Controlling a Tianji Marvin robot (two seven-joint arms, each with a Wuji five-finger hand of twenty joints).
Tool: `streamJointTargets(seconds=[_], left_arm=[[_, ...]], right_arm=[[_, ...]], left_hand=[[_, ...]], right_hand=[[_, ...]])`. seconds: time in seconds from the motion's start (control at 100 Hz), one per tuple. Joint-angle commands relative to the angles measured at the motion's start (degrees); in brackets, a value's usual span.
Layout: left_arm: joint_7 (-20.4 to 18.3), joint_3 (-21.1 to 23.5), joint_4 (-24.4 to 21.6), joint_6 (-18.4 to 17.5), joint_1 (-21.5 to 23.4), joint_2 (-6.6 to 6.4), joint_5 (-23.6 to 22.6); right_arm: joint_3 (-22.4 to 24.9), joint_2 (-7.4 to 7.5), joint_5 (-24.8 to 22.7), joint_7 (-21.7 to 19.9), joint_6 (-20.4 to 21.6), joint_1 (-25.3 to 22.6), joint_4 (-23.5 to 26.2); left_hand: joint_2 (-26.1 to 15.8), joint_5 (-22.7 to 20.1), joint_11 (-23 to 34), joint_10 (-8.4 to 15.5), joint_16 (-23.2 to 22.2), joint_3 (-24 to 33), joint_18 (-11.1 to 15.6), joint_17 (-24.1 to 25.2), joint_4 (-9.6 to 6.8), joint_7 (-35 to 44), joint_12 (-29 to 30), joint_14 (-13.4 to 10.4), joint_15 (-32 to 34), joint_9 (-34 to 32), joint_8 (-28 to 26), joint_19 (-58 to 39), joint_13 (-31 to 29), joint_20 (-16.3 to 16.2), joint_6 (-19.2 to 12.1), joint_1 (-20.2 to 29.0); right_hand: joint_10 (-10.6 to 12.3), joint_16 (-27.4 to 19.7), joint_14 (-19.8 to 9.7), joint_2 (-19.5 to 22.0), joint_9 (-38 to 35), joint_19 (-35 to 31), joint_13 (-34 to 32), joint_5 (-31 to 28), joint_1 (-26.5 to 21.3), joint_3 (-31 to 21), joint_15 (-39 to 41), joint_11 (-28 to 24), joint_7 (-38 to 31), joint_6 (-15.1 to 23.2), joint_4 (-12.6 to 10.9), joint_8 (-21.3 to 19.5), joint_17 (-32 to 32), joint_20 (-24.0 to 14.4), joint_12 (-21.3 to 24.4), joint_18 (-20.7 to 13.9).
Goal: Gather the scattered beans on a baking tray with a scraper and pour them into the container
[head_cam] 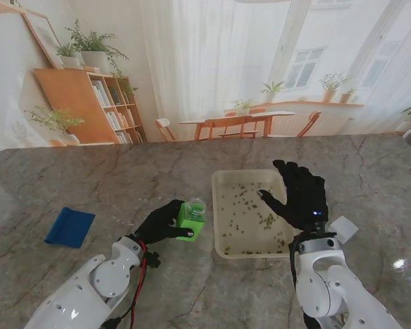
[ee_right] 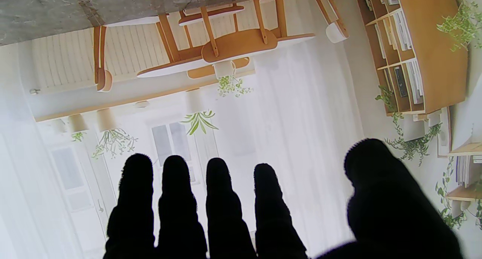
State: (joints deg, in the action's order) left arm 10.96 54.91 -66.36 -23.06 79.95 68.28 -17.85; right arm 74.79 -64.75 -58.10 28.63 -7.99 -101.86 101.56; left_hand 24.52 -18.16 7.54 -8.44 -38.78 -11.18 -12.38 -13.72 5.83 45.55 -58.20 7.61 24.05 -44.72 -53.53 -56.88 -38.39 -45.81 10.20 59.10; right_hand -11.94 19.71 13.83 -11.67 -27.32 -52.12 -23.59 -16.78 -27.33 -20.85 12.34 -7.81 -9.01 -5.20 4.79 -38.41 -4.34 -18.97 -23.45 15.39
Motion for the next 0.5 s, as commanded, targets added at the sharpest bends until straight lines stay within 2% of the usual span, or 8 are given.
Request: streamJointTargets(seconds=[0.0, 0.07, 0.15, 0.25, 0.31, 0.34, 0.36, 0.49], left_arm=[[-0.73, -0.25, 0.56, 0.49, 0.10, 0.15, 0.08], [-1.48, -0.31, 0.65, 0.70, 0.01, -0.09, -0.12], [-2.39, -0.37, 0.83, 0.82, -0.14, -0.41, -0.49], [-3.96, -0.26, 0.74, 1.38, -0.10, -0.85, -0.53], [-5.04, -0.13, 0.66, 1.67, -0.01, -1.13, -0.40], [-5.76, -0.03, 0.49, 1.94, 0.10, -1.30, -0.25], [-6.23, 0.04, 0.35, 2.16, 0.20, -1.42, -0.13], [-7.55, 0.49, -0.42, 2.99, 0.67, -1.87, -0.17]], right_arm=[[-0.01, -0.18, 0.24, -0.77, -0.01, -0.09, -0.16], [0.04, -0.20, 0.29, -0.74, -0.04, -0.14, -0.15], [0.09, -0.22, 0.35, -0.71, -0.20, -0.24, -0.09], [0.20, -0.26, 0.45, -0.64, -0.32, -0.39, -0.05], [0.29, -0.27, 0.45, -0.63, -0.44, -0.50, -0.01], [0.33, -0.29, 0.53, -0.62, -0.48, -0.53, 0.00], [0.34, -0.30, 0.60, -0.62, -0.51, -0.55, 0.00], [0.45, -0.33, 0.81, -0.75, -0.58, -0.70, 0.10]], left_hand=[[-10.75, -1.78, 8.07, 8.15, 0.59, 9.35, -0.38, 1.25, -1.91, 9.87, -1.11, -1.19, 1.00, -1.91, -5.12, -1.30, 2.08, 1.23, -9.79, 12.22], [-10.20, -1.18, 11.30, 7.55, 0.87, 9.55, -0.55, 1.56, -2.19, 8.36, 1.88, -0.82, 0.79, 0.80, -5.48, -1.15, 2.77, 1.56, -9.05, 11.36], [-9.95, -0.50, 11.58, 6.97, 0.99, 9.53, -0.69, 1.96, -2.20, 7.04, 3.17, -0.54, 0.57, 2.37, -5.25, -0.95, 3.41, 1.65, -8.06, 10.99], [-10.22, -0.26, 13.49, 5.96, 1.40, 9.71, -1.07, 3.04, -2.34, 2.22, 7.89, 0.25, 0.10, 5.78, -6.75, -0.35, 4.84, 1.68, -5.86, 9.96], [-10.62, -0.48, 13.49, 5.43, 1.71, 9.68, -1.40, 3.55, -2.41, -0.60, 11.46, 0.61, -0.26, 6.94, -7.44, 0.10, 5.41, 1.67, -4.80, 9.01], [-10.92, -0.70, 14.33, 5.13, 1.93, 9.81, -1.60, 4.00, -2.50, -3.02, 17.87, 0.91, -0.53, 7.67, -8.16, 0.56, 5.90, 1.54, -4.16, 8.50], [-11.28, -0.66, 14.38, 4.86, 2.05, 9.81, -1.76, 4.39, -2.56, -4.31, 19.66, 1.16, -0.76, 8.15, -7.98, 0.85, 6.35, 1.52, -3.64, 8.19], [-12.21, -1.22, 13.27, 4.08, 2.32, 9.76, -2.25, 5.44, -2.56, -7.27, 20.87, 1.75, -1.17, 8.70, -8.62, 1.61, 7.07, 1.36, -2.60, 7.72]], right_hand=[[0.72, 0.53, -0.97, 1.78, -0.69, 0.20, -0.70, -0.88, -0.09, 0.89, 0.05, -0.57, -0.32, 0.83, -2.24, -0.25, -0.06, -0.76, -0.98, 0.95], [0.76, 0.59, -0.95, 1.78, -0.88, 0.18, -0.87, -1.10, -0.04, 0.91, 0.09, -0.58, -0.43, 0.93, -2.23, -0.23, -0.19, -0.87, -1.06, 0.92], [0.82, 0.67, -1.08, 1.79, -1.18, 0.20, -1.07, -1.22, 0.01, 0.92, 0.15, -0.63, -0.50, 1.00, -2.23, -0.20, -0.28, -0.99, -1.15, 0.97], [0.92, 0.74, -1.17, 1.80, -1.49, 0.21, -1.28, -1.50, 0.01, 0.91, 0.19, -0.66, -0.64, 1.07, -2.23, -0.17, -0.35, -1.11, -1.24, 0.97], [0.88, 0.78, -1.17, 1.80, -1.61, 0.22, -1.41, -1.62, 0.02, 0.91, 0.22, -0.65, -0.71, 1.08, -2.23, -0.15, -0.43, -1.18, -1.29, 0.93], [0.98, 0.81, -1.14, 1.78, -1.65, 0.24, -1.47, -1.70, 0.00, 0.89, 0.23, -0.64, -0.75, 1.12, -2.23, -0.14, -0.44, -1.22, -1.31, 0.93], [1.01, 0.81, -1.24, 1.79, -1.70, 0.25, -1.46, -1.70, 0.03, 0.90, 0.22, -0.65, -0.76, 1.15, -2.23, -0.13, -0.44, -1.24, -1.32, 0.92], [1.12, 0.88, -1.12, 1.84, -1.93, 0.29, -1.59, -1.96, 0.09, 0.90, 0.22, -0.65, -0.90, 1.24, -2.23, -0.09, -0.51, -1.35, -1.39, 1.02]])
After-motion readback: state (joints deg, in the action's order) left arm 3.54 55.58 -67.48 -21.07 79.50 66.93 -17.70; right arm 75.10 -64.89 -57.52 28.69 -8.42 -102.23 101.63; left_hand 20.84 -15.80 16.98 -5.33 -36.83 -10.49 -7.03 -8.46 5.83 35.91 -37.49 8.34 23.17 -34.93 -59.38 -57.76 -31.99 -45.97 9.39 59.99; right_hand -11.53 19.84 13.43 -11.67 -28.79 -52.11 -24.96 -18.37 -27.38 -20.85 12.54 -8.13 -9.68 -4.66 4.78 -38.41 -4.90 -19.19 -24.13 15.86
